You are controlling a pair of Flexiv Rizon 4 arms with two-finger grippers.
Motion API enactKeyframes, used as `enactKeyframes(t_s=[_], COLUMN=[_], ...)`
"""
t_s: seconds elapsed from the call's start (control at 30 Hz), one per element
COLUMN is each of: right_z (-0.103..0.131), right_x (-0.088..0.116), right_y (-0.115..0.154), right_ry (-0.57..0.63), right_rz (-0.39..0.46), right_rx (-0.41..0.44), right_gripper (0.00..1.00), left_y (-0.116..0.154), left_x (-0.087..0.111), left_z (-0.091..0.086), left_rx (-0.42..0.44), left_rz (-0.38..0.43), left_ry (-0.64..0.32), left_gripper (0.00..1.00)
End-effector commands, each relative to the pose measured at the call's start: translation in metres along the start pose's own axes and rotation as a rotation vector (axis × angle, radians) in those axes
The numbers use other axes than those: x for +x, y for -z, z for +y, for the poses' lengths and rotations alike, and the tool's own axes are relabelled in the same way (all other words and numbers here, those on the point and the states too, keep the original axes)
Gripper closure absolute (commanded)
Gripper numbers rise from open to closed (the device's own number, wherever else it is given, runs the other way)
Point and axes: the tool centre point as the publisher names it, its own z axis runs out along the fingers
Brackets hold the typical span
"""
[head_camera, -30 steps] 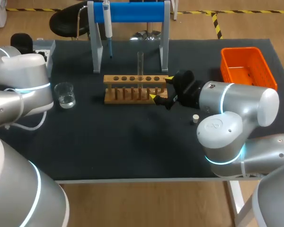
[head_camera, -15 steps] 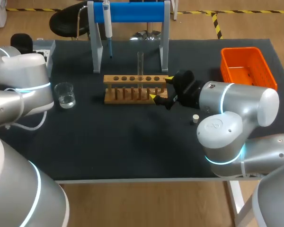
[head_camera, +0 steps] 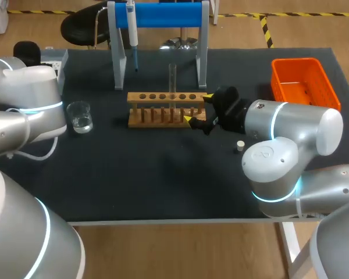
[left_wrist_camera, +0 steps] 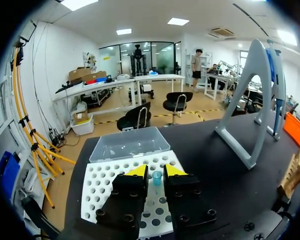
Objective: Invert the test tube, pick up the pipette, mount the tip to pipette, aspirate from beaker and dispense into the tube, eject the tip, return the pipette, and cap with the stopper.
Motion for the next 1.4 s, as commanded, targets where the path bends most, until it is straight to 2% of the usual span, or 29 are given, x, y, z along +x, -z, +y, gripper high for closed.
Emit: enactKeyframes(t_s=[0.03, 0.27, 0.33, 1.4], right_z=[0.0, 0.0, 0.0, 0.0], right_x=[0.0, 0.0, 0.0, 0.0], right_y=[0.0, 0.0, 0.0, 0.0], right_ry=[0.0, 0.0, 0.0, 0.0], right_rz=[0.001, 0.001, 0.001, 0.001], right_rx=[0.001, 0.001, 0.001, 0.001], right_gripper=[0.0, 0.0, 0.0, 0.0], left_y=[-0.003, -0.004, -0.004, 0.008], left_x=[0.0, 0.001, 0.002, 0.002], left_z=[0.0, 0.0, 0.0, -0.016], left_rx=[0.0, -0.003, -0.003, 0.009], left_rz=[-0.003, -0.002, -0.003, -0.036], left_ry=[-0.002, -0.008, -0.008, -0.038], left_gripper=[0.84, 0.94, 1.0, 1.0])
